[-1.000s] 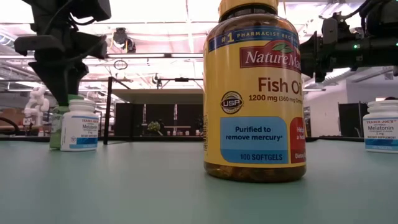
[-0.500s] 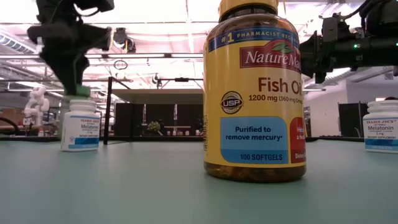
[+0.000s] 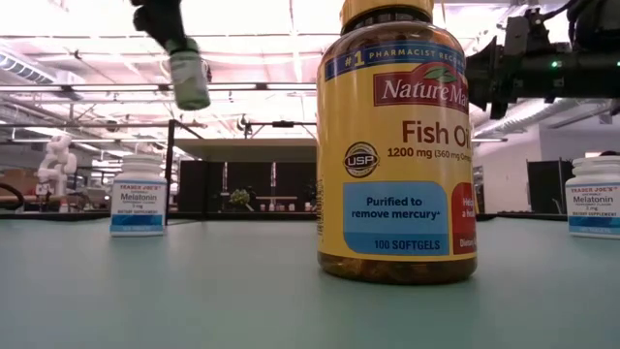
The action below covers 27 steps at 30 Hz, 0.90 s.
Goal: Pick and place medicine bottles onto shelf by color
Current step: Put the green supplement bottle on the shelf
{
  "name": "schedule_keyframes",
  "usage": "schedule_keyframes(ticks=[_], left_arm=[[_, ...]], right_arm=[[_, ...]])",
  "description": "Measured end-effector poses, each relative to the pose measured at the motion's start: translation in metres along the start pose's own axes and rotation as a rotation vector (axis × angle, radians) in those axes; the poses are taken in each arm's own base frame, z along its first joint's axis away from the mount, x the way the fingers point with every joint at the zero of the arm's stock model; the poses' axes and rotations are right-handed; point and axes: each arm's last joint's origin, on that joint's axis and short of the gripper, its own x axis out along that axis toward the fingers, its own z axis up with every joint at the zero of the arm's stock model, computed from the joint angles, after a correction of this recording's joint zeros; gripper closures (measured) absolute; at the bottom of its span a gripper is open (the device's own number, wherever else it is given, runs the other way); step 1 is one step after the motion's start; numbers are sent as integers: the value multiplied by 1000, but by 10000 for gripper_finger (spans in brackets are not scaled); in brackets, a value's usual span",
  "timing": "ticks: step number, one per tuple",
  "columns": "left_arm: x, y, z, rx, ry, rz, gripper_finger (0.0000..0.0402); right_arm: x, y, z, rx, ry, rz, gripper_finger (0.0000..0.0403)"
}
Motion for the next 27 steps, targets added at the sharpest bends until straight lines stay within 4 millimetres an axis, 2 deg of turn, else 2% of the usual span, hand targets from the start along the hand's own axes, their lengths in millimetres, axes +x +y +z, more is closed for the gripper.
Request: schedule_keyframes(ticks=[5, 12, 16, 20, 27], left_arm=[[-1, 34, 42, -32, -12, 92, 202], [24, 89, 83, -30, 41, 171, 183], [42, 119, 93, -48, 87, 172, 192], [54, 144, 98, -83, 117, 192, 184], [65, 170, 99, -133, 123, 138, 175]], right_arm=[[0, 0, 2, -23, -22, -4, 204], [1, -3, 2, -42, -21, -26, 204], [1, -5, 0, -43, 3, -39, 204], [1, -7, -4, -29, 42, -51, 204], [1, -7, -6, -8, 60, -54, 204]])
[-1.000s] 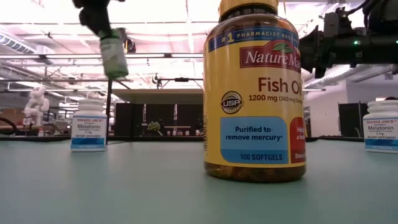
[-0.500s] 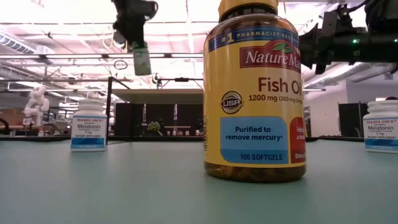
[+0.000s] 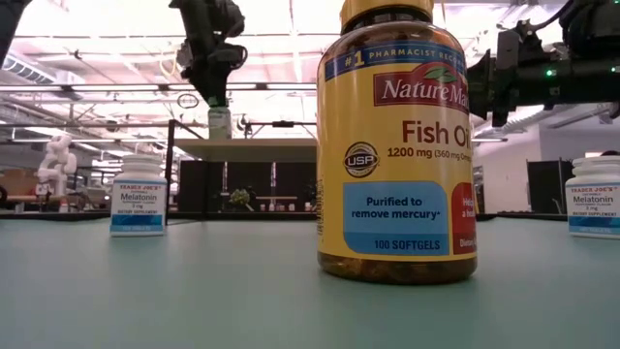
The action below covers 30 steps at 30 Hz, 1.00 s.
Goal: Pick and place medicine bottles onto shelf by color
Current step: Put the green supplement bottle on the shelf
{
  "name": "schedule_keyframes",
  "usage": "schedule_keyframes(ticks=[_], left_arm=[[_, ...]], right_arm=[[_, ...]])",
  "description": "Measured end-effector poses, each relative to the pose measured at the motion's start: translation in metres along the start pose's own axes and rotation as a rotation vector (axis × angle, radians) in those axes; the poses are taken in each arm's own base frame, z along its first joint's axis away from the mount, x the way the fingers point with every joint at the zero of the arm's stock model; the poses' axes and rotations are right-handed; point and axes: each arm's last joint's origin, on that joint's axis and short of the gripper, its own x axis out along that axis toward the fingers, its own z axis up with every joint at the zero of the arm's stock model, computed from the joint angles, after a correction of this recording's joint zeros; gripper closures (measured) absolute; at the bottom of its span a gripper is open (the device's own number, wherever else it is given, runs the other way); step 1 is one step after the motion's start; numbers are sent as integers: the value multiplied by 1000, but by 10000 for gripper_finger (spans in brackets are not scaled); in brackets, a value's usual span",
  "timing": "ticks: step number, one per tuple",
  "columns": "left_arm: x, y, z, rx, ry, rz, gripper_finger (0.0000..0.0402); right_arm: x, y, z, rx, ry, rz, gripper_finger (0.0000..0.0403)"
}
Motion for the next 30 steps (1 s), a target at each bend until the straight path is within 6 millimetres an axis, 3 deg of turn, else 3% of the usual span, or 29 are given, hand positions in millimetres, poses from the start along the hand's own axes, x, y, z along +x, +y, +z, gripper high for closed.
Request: schedule_keyframes(ticks=[9, 22, 25, 30], left_arm=[[21, 4, 8, -10, 30, 1, 182], [21, 0, 12, -12, 0, 6, 104], [13, -1, 7, -14, -2, 25, 94], [-30, -6, -9, -22, -80, 99, 101]], right_arm=[[0, 0, 0, 8, 0, 0, 204], [0, 0, 0, 4, 4, 0, 204], [0, 0, 0, 3, 4, 0, 204], [0, 0, 0, -1, 4, -1, 204]])
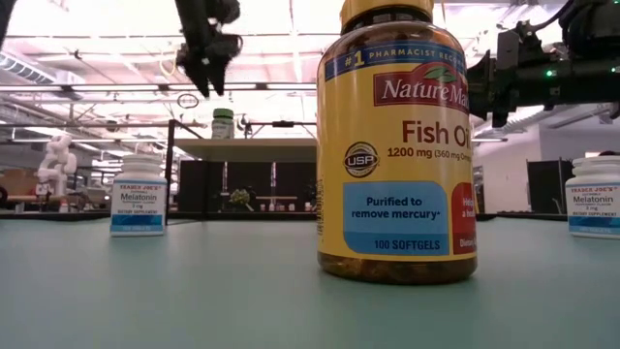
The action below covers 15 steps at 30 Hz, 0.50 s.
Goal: Pick and place medicine bottles onto shelf by color
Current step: Put the green supplement bottle on the shelf, then put the top left white supplement bottle on the shelf
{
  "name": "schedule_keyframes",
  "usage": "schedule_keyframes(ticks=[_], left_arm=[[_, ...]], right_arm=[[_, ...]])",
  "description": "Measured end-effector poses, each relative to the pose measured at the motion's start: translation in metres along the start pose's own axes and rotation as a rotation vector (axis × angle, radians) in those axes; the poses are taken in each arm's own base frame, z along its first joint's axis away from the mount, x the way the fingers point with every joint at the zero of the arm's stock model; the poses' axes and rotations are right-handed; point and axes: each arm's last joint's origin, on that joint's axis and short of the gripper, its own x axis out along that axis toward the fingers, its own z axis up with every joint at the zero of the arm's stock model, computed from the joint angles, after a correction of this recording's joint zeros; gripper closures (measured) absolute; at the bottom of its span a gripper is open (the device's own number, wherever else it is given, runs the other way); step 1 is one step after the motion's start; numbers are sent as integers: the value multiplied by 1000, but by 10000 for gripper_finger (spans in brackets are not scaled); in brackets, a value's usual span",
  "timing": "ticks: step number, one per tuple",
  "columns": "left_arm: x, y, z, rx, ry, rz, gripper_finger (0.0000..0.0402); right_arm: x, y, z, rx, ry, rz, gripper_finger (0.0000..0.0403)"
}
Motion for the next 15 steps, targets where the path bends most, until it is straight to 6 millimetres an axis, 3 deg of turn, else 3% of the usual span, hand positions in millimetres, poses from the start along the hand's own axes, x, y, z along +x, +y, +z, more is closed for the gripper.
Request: schedule_keyframes(ticks=[5, 8, 11, 15], left_arm=[[-61, -8, -23, -21, -148, -6, 121], [-87, -19, -38, -13, -202, -38, 131], [-99, -34, -53, 32, -200, -84, 144], [-95, -63, -80, 80, -142, -167, 161]], right_arm=[[0, 0, 0, 0, -1, 0, 204], [0, 0, 0, 0, -1, 0, 204], [0, 0, 0, 0, -1, 1, 204], [0, 0, 0, -1, 1, 1, 204]])
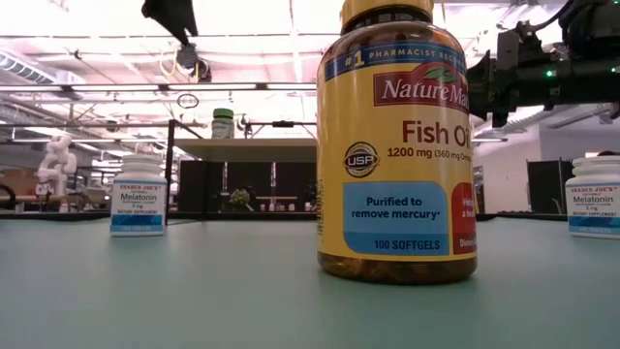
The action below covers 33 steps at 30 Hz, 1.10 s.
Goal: Pick and place medicine bottles onto shelf by color
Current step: Put the top left white supplement bottle on the shelf
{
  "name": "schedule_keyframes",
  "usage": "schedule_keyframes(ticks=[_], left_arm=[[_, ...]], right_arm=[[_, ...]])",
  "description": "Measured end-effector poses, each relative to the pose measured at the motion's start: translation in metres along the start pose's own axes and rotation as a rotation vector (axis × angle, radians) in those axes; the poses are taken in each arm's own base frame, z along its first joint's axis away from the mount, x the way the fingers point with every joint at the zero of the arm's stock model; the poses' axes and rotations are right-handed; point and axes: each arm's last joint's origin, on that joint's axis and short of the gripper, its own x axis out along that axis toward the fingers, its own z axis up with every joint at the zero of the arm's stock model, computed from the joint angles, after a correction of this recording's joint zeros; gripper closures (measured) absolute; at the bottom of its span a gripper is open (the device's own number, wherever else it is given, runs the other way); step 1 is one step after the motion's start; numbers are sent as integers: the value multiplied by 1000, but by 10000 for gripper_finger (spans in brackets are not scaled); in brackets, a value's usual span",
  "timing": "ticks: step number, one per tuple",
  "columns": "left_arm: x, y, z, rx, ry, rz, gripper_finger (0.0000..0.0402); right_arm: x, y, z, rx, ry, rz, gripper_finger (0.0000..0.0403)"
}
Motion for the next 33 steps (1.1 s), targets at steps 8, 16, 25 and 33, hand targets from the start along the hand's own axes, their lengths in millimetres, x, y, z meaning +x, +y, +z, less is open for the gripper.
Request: schedule_keyframes(ticks=[8, 16, 25, 33], left_arm=[[40, -83, -77, 62, 108, -205, 185], [89, -130, -126, 132, 133, -281, 186], [121, -141, -149, 160, 146, -288, 160], [135, -144, -158, 147, 110, -319, 95]], right_arm=[[0, 0, -3, -10, 28, 1, 204], [0, 0, 0, 1, -3, 3, 204], [0, 1, 6, -4, -62, 10, 204], [0, 0, 3, -10, -29, 7, 204]])
